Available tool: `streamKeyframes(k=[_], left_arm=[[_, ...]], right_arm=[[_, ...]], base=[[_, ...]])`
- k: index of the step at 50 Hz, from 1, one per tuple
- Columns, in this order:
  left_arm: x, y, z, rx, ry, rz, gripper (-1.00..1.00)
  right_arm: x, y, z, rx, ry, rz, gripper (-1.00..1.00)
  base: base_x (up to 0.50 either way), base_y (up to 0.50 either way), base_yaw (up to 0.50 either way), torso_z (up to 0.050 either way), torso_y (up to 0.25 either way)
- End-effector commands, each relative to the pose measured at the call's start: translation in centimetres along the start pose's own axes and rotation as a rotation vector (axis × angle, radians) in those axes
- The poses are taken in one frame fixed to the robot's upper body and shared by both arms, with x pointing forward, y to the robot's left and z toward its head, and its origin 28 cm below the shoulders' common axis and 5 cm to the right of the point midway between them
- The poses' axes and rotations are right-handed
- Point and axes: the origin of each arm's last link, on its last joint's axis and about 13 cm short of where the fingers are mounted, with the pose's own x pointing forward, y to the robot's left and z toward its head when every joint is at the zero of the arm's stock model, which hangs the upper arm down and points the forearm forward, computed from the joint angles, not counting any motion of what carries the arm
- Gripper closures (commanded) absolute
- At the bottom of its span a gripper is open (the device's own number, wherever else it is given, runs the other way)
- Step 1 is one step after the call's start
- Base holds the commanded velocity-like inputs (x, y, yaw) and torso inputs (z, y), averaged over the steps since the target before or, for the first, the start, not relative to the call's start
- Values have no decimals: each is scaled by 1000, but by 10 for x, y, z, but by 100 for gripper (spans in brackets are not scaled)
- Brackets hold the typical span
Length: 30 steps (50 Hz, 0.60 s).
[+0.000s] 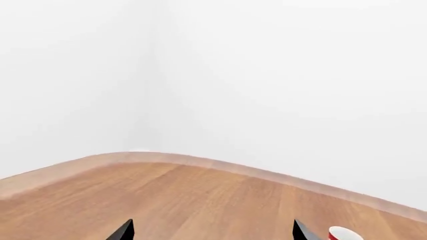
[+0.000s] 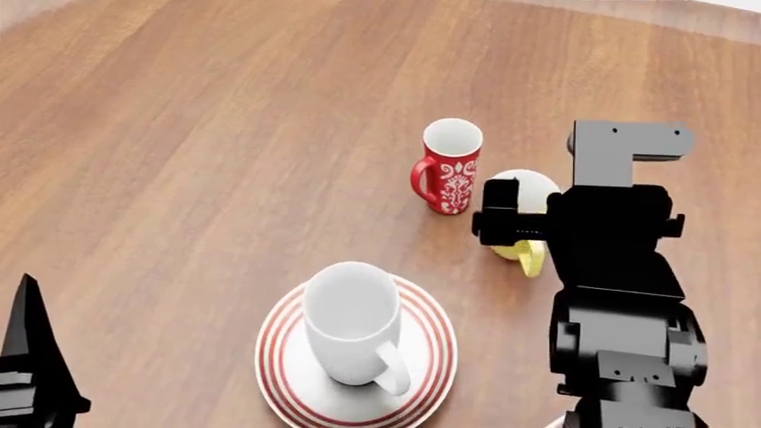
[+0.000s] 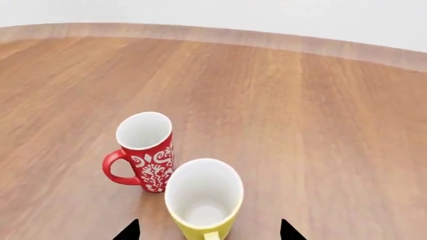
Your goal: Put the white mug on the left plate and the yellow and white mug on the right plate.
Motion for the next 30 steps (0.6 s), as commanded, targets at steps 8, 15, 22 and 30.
streamKeyframes(k=[8,15,22,30], left_arm=[[-1,0,1,6,-17,2,-100],[0,0,1,-4,-9,1,-100],[-1,1,1,5,-25,-5,-100],[2,0,-1,11,-16,29,-100]], right_arm=[[1,-4,8,5,-68,-7,-100],[1,-5,8,14,-72,-10,-100],[1,-3,7,7,-69,-3,-100],[1,-2,6,3,-61,5,-100]], base=[[0,0,0,10,-247],[0,0,0,7,-74],[0,0,0,10,-192],[0,0,0,12,-210]])
